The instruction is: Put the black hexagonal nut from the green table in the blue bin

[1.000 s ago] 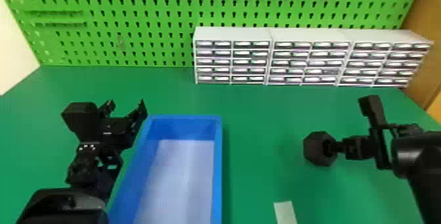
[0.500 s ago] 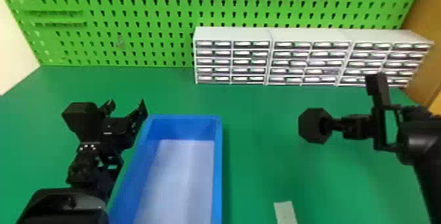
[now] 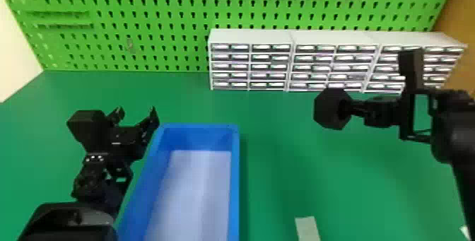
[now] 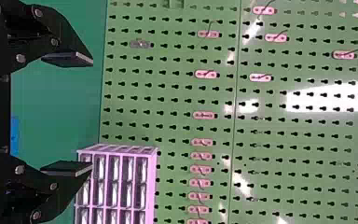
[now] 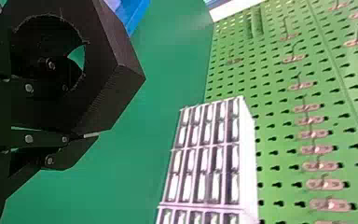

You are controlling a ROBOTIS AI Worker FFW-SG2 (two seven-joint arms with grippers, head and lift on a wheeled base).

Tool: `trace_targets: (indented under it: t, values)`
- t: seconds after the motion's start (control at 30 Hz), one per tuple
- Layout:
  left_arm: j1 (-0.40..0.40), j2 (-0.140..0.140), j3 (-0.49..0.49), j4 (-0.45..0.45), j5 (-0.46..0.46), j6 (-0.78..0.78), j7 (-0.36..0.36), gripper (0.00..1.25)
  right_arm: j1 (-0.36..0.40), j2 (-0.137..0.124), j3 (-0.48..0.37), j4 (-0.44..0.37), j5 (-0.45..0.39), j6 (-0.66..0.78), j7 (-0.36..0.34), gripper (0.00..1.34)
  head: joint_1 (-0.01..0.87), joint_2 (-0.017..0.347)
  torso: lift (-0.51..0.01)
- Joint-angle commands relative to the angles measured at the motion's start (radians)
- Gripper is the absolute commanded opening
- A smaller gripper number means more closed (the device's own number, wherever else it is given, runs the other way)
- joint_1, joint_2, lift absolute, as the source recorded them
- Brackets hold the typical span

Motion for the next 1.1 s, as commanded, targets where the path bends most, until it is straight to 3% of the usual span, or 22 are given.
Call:
trace_targets:
  t: [0.0, 0.4, 1.07]
  values:
    - [-0.002, 0.0, 0.002, 0.0, -0.001, -0.003, 0.0, 0.79, 0.004, 0.003, 0.008, -0.04, -0.028, 0.008, -0.003, 0.39, 0.657, 0.057, -0.095]
    - [-0.006, 0.0, 0.008, 0.0, -0.001, -0.012, 0.011, 0.79, 0.015, 0.014, 0.068, -0.113, -0.101, 0.03, -0.025, 0.39, 0.657, 0.057, -0.095]
    - [-0.02, 0.0, 0.021, 0.0, -0.005, -0.022, 0.025, 0.79, 0.0, 0.017, 0.271, -0.113, -0.244, 0.038, -0.094, 0.39, 0.657, 0.057, -0.095]
